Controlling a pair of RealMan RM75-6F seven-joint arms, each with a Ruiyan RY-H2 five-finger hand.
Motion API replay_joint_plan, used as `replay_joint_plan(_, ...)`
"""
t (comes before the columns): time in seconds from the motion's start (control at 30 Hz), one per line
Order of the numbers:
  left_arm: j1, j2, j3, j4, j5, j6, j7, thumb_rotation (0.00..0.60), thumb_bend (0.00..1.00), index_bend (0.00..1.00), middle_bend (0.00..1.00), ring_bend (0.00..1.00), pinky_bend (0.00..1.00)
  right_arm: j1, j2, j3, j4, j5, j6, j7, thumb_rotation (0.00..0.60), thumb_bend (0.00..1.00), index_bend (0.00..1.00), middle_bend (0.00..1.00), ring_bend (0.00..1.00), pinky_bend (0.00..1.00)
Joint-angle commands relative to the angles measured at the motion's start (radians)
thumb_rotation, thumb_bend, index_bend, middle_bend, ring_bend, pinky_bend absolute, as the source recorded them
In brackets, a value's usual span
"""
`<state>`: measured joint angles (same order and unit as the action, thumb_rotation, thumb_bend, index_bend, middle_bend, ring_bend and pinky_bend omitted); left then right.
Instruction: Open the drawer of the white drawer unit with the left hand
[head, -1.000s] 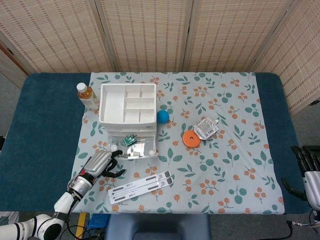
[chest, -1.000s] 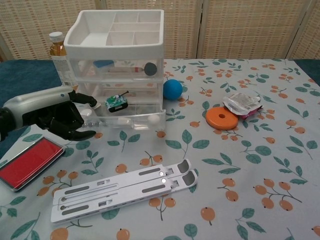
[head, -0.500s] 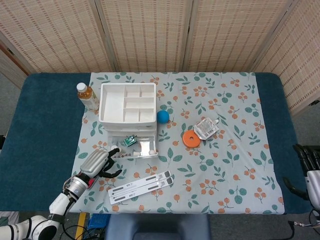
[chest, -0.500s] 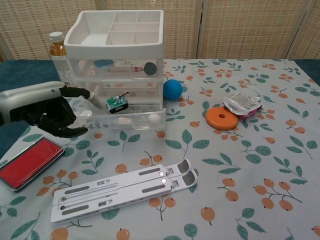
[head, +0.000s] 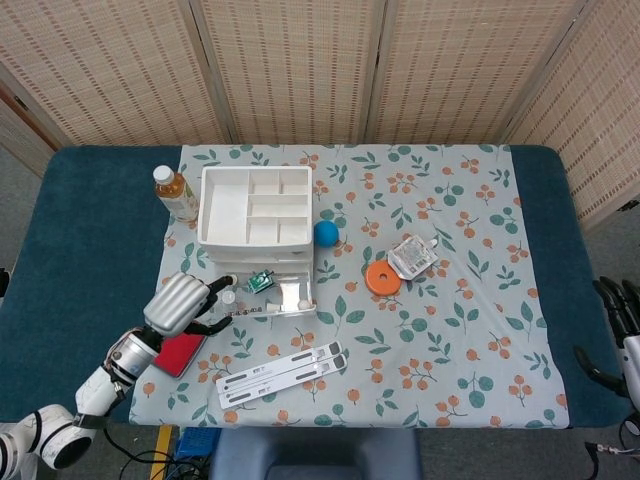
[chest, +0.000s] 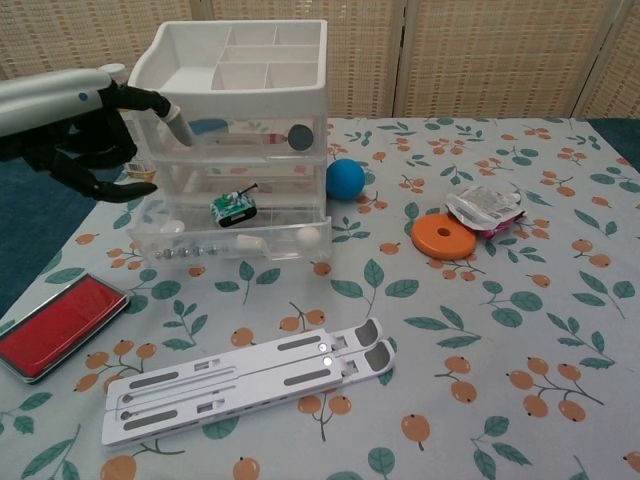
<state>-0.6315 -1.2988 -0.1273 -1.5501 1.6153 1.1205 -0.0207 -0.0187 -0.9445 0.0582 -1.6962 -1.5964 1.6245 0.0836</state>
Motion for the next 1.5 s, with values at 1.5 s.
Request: replay_joint_plan(1.5,-0.287,-0.325,0.131,0.708,0.300,0.086,0.299,0.600,0.26,0.32,0.93,1.00,1.00,-0.020,-0.014,-0.018,0.008,0.023,-0.008,0.003,0.600,0.31,0.01,0.06,0.00,0.05)
